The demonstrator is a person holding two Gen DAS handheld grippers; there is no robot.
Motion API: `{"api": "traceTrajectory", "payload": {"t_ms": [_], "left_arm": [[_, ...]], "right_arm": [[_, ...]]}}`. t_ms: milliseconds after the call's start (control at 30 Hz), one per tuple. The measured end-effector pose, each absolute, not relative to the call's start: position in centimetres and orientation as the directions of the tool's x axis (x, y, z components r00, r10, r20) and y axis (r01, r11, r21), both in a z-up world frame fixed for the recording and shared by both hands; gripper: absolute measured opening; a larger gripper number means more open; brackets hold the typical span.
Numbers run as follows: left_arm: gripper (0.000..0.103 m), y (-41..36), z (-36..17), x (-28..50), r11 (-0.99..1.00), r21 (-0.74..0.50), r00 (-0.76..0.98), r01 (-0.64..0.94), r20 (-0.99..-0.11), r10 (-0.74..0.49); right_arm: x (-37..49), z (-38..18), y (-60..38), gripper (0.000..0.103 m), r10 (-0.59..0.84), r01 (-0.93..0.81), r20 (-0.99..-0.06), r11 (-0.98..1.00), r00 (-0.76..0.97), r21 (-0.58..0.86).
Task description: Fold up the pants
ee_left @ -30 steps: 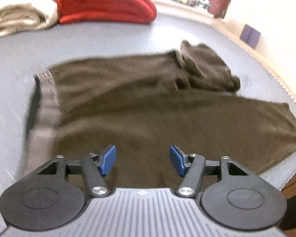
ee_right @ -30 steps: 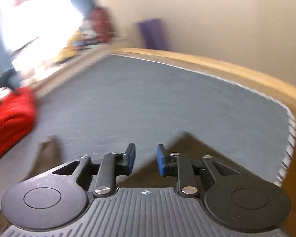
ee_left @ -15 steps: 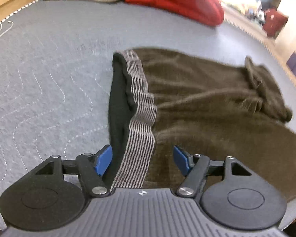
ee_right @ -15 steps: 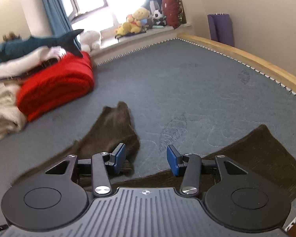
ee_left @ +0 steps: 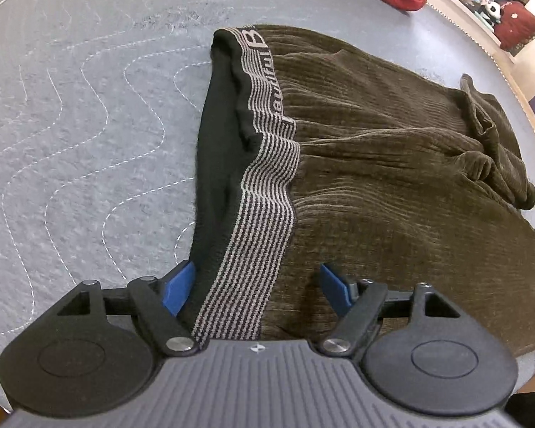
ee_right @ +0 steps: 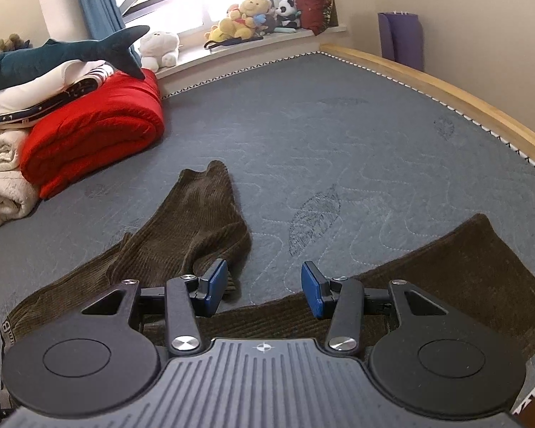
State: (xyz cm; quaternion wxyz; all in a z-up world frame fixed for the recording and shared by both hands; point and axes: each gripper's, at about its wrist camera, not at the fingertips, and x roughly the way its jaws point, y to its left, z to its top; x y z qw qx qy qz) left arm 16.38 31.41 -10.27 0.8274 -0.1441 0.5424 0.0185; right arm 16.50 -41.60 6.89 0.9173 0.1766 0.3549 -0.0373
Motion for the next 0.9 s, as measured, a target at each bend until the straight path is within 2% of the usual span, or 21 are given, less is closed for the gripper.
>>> {"api": "traceTrajectory", "payload": {"t_ms": [133, 200, 233, 267, 367, 433, 500, 600, 700, 733, 833, 900], "left_arm": [[0.08, 31.0, -10.1, 16.3, 0.965, -0.207, 0.41, -0.163, -0.904, -0.124], [0.07, 31.0, -10.1, 16.2, 0.966, -0.19, 0.413, -0.174, -0.905, -0.104], [0.055, 31.0, -10.1, 16.2, 0.967, -0.175, 0.415, -0.186, -0.906, -0.084], [0.044, 31.1, -9.9, 16.0, 0.966, -0.177, 0.422, -0.189, -0.903, -0.082], [0.033, 31.3, -8.8, 14.9, 0.96, -0.223, 0.49, -0.171, -0.864, -0.114], [0.032, 31.6, -8.1, 13.9, 0.953, -0.258, 0.54, -0.161, -0.831, -0.134], [0.031, 31.6, -7.8, 13.5, 0.956, -0.239, 0.547, -0.173, -0.83, -0.108], [0.031, 30.2, -8.5, 14.1, 0.969, -0.103, 0.46, -0.225, -0.888, 0.012], [0.034, 27.7, -8.9, 14.7, 0.98, 0.035, 0.428, -0.196, -0.896, 0.118], [0.04, 27.0, -8.9, 14.7, 0.981, 0.079, 0.432, -0.179, -0.889, 0.151], [0.043, 25.0, -7.9, 13.7, 0.974, 0.184, 0.531, -0.135, -0.816, 0.228], [0.046, 24.4, -7.0, 12.7, 0.977, 0.18, 0.611, -0.117, -0.762, 0.214]], "right_arm": [[16.3, 6.8, -42.0, 0.048, 0.051, 0.203, -0.665, 0.932, 0.745, 0.299], [16.3, 6.8, -42.1, 0.048, 0.05, 0.207, -0.665, 0.93, 0.745, 0.303], [16.2, 6.8, -42.2, 0.048, 0.05, 0.21, -0.666, 0.929, 0.744, 0.305], [16.2, 6.8, -42.2, 0.048, 0.05, 0.213, -0.667, 0.927, 0.743, 0.307], [16.2, 6.8, -42.1, 0.048, 0.05, 0.219, -0.668, 0.925, 0.742, 0.312], [16.2, 6.8, -42.1, 0.048, 0.051, 0.217, -0.668, 0.925, 0.743, 0.312], [16.2, 6.8, -42.0, 0.048, 0.055, 0.21, -0.667, 0.927, 0.743, 0.31], [16.2, 6.8, -42.0, 0.048, 0.05, 0.206, -0.669, 0.932, 0.741, 0.298], [16.2, 6.7, -42.1, 0.048, 0.046, 0.216, -0.674, 0.929, 0.737, 0.3], [16.2, 6.6, -42.2, 0.048, 0.046, 0.219, -0.674, 0.927, 0.737, 0.303], [16.1, 6.6, -42.4, 0.048, 0.047, 0.22, -0.674, 0.926, 0.737, 0.305], [16.0, 6.5, -42.5, 0.048, 0.045, 0.213, -0.672, 0.931, 0.739, 0.297]]}}
